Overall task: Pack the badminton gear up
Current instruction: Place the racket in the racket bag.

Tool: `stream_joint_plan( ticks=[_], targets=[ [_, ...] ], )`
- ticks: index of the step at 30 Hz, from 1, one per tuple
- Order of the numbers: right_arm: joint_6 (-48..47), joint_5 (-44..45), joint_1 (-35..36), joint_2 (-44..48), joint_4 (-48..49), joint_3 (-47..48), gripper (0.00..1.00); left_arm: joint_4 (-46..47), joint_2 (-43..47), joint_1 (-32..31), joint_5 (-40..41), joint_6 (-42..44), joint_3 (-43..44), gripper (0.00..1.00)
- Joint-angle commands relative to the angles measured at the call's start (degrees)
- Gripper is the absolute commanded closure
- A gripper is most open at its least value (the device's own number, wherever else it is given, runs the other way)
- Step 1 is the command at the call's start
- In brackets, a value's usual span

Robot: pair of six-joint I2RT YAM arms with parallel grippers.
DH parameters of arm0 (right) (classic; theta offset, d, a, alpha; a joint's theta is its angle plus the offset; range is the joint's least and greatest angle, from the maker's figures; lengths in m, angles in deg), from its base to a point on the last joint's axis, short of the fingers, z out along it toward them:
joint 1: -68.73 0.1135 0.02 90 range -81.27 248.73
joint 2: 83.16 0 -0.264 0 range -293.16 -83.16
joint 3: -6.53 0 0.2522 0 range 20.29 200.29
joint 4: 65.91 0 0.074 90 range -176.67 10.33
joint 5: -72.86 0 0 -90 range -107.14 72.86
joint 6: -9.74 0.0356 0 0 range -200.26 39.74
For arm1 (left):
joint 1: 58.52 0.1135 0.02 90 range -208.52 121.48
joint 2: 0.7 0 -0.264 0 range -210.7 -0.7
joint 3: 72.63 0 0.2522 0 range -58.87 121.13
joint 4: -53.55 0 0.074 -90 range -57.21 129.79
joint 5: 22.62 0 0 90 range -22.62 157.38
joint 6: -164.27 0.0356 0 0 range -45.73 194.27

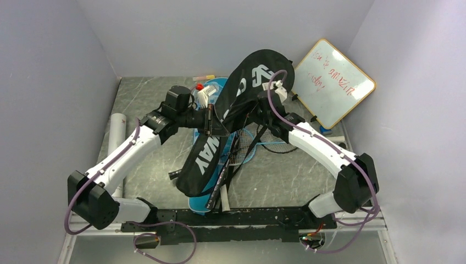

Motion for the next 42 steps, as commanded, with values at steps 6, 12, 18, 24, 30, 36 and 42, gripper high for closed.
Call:
stream_joint_plan(
  ticks=[6, 12, 18, 24, 30, 36, 42],
  targets=[
    [3.93, -1.77, -4.82, -9.01, 5.18, -0.43, 0.87, -9.92, -3.33, -0.87, -0.88, 9.41, -4.87, 0.95],
    [-1.16, -9.19, -4.91, -10.09, 11.63, -6.58, 0.47, -14.69, -8.36, -0.89, 13.66, 17.40, -2.61, 0.92],
    [-2.84, -13.66, -4.86, -4.11, 10.53, -13.03, 0.38, -15.35, -11.14, -0.87, 15.17, 19.29, -0.89, 0.89],
    [-9.00, -24.09, -3.91, 2.80, 8.29, -17.24, 0.36, -13.31, -12.43, -0.89, 12.89, 18.79, -1.71, 0.88],
    [-15.82, -35.73, -1.14, 10.79, 5.70, -24.50, 0.36, -12.03, -12.34, -0.83, 12.98, 19.31, -2.72, 0.83],
    [-11.72, -37.41, 8.00, 15.39, 6.17, -32.17, 0.39, -8.97, -11.88, -0.86, 12.66, 18.11, -4.51, 0.83],
    [-3.68, -34.17, 14.89, 16.59, 14.41, -37.94, 0.45, -7.56, -11.47, -0.99, 12.02, 17.00, -4.92, 0.86]
  ],
)
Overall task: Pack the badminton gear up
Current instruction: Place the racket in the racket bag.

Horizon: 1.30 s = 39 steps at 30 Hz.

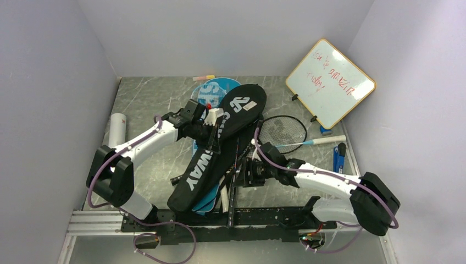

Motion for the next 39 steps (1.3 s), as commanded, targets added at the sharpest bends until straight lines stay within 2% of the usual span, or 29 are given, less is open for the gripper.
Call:
stream_joint_plan(
  ticks=[1, 6, 11, 18, 22, 26, 30, 32, 33, 35, 36, 39],
  targets=[
    [6.14, 1.93, 2.80, 0.91, 7.35, -2.22, 0.45, 2.95, 1.16, -0.31, -1.73, -0.19, 0.10, 0.86],
    [8.02, 1.79, 3.98, -0.97, 12.84, -3.05, 0.50, 2.11, 2.03, -0.33, -1.77, -0.06, 0.36, 0.89],
    [9.33, 2.31, 4.89, -3.81, 17.45, -3.04, 0.51, 2.08, 2.57, -0.33, -2.03, -0.18, 0.45, 0.95],
    [11.07, 4.22, 5.81, -6.27, 20.81, -3.85, 0.51, 2.52, 3.16, -0.33, -2.76, -0.63, 0.01, 0.95],
    [11.17, 5.37, 5.83, -5.64, 21.45, -3.87, 0.65, 2.19, 3.28, -0.33, -2.35, -0.53, 0.27, 0.95],
    [11.01, 6.42, 5.88, -4.12, 21.22, -2.46, 0.86, 2.34, 3.45, -0.32, -2.41, -0.65, 0.24, 0.95],
    [10.05, 7.27, 5.73, -2.67, 19.83, -0.10, 0.91, 1.53, 3.51, -0.30, -2.00, -0.24, 0.73, 0.95],
    [8.71, 8.01, 5.79, -2.77, 17.62, 1.20, 0.88, 1.07, 3.79, -0.26, -1.65, -0.07, 0.93, 0.95],
    [8.18, 8.20, 5.84, -3.28, 16.77, 1.61, 0.79, 1.08, 3.98, -0.31, -1.55, -0.02, 0.90, 0.95],
    [7.20, 8.47, 5.85, -4.55, 15.37, 1.83, 0.54, 1.31, 4.10, -0.29, -1.53, -0.06, 0.79, 0.95],
    [7.02, 8.78, 5.85, -4.96, 14.78, 1.49, 0.47, 1.30, 4.13, -0.31, -1.61, -0.10, 0.70, 0.95],
    [6.96, 9.87, 5.96, -5.07, 16.09, -1.32, 0.41, 1.47, 3.99, -0.31, -1.92, -0.12, 0.38, 0.95]
  ],
)
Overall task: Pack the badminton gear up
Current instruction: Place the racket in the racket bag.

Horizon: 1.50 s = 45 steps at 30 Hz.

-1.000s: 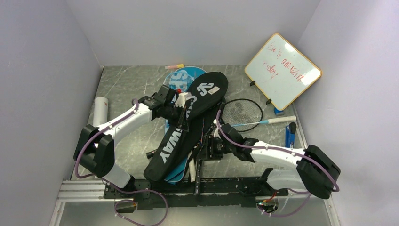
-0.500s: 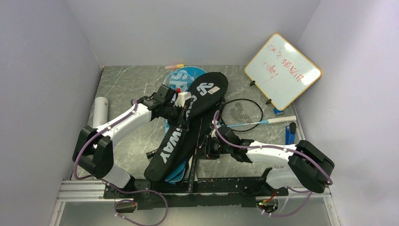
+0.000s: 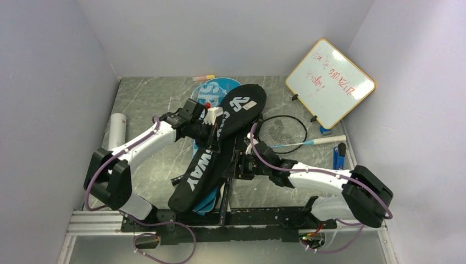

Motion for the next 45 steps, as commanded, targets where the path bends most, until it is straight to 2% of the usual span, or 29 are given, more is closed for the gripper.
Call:
stream_joint_plan(
  ticks=[1, 6, 10, 12, 15, 20, 25, 34, 38, 45],
  targets=[
    [-1.14, 2.45, 0.26, -0.73, 0.54, -2.58, 0.40, 1.39, 2.37, -0.24, -1.67, 0.32, 0.36, 0.95],
    [1.32, -1.01, 0.48, -5.32, 9.03, -5.82, 0.47, 1.14, 1.52, -0.22, -1.64, 0.60, 1.01, 0.95],
    [4.03, -3.18, 0.63, -8.35, 15.88, -6.89, 0.67, 0.83, 1.39, -0.19, -1.40, 0.89, 1.43, 0.95],
    [4.25, -3.35, 0.57, -7.79, 16.04, -6.48, 0.76, 0.33, 1.38, -0.20, -1.27, 1.26, 1.65, 0.95],
    [3.23, -2.85, 0.63, -4.56, 12.57, -4.79, 0.83, -0.85, 1.48, -0.20, -0.46, 2.09, 2.38, 0.95],
    [1.30, -0.13, 0.55, 1.89, 4.59, -0.10, 0.87, -2.65, 1.86, -0.24, -0.35, 2.59, 3.86, 0.95],
    [0.75, 1.83, 0.54, 2.70, 3.68, 3.57, 0.91, -1.80, 3.04, -0.19, -1.99, 1.43, 3.56, 0.95],
    [0.52, 1.45, 0.42, -5.02, 8.87, 7.87, 0.92, 3.37, 5.35, -0.59, -9.42, -3.33, 0.38, 0.95],
    [1.34, 1.64, 0.37, -6.90, 14.15, 6.51, 0.93, 10.98, 6.34, -0.60, -17.67, -8.34, -2.98, 0.95],
    [3.69, 4.64, 0.28, -5.90, 22.41, 1.64, 0.94, 22.64, 6.85, -0.67, -24.30, -17.27, -8.35, 0.95]
  ],
)
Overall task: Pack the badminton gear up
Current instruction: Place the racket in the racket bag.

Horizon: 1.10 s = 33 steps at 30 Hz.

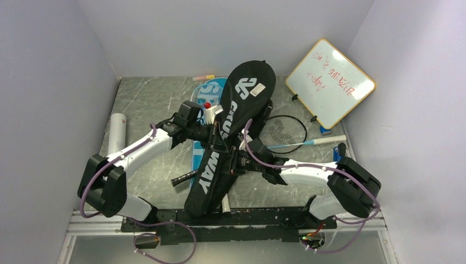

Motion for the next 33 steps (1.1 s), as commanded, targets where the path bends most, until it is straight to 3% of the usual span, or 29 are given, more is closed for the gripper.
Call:
stream_joint_plan(
  ticks=[1, 5, 7, 11, 13, 20, 21, 24, 28, 30, 33],
  targets=[
    [0.40, 5.87, -0.49, 2.77, 13.14, -2.90, 0.94, 9.49, 2.54, -0.97, -11.89, -8.24, -2.49, 0.95],
    [-0.39, 9.34, -1.60, 6.11, 14.92, -5.51, 0.94, 3.05, 1.47, -0.95, -8.75, -3.32, -0.31, 0.90],
    [-1.60, 10.18, -2.14, 6.92, 14.33, -5.57, 0.94, -4.28, 0.56, -1.26, -3.89, 1.99, 2.71, 0.76],
    [-3.79, 10.13, -2.87, 6.51, 11.99, -4.14, 0.94, -15.52, 1.51, -3.13, 8.57, 9.77, 7.88, 0.33],
    [-3.65, 9.90, -2.85, 5.85, 12.81, -4.43, 0.95, -18.50, 3.25, -4.24, 13.28, 11.63, 9.29, 0.22],
    [-3.40, 8.90, -3.20, 2.44, 16.44, -5.07, 0.96, -19.30, 10.80, -11.98, 29.43, 13.43, 8.23, 0.19],
    [-3.40, 8.58, -3.20, 1.72, 17.01, -5.02, 0.96, -18.13, 12.12, -13.21, 31.39, 12.86, 6.98, 0.14],
    [-3.28, 7.29, -3.30, 0.01, 18.94, -5.02, 0.96, -14.70, 15.76, -14.60, 35.12, 8.80, 2.47, 0.08],
    [-3.38, 5.73, -3.30, -2.02, 20.91, -5.08, 0.95, -9.62, 18.96, -14.67, 37.62, 2.50, -2.59, 0.12],
    [-3.56, 4.96, -3.30, -2.86, 21.80, -5.17, 0.95, -6.94, 19.92, -14.68, 40.18, -0.61, -4.72, 0.04],
    [-3.92, 4.34, -3.32, -3.79, 22.38, -5.10, 0.95, -4.14, 20.82, -14.64, 45.96, -5.66, -6.05, 0.03]
  ],
)
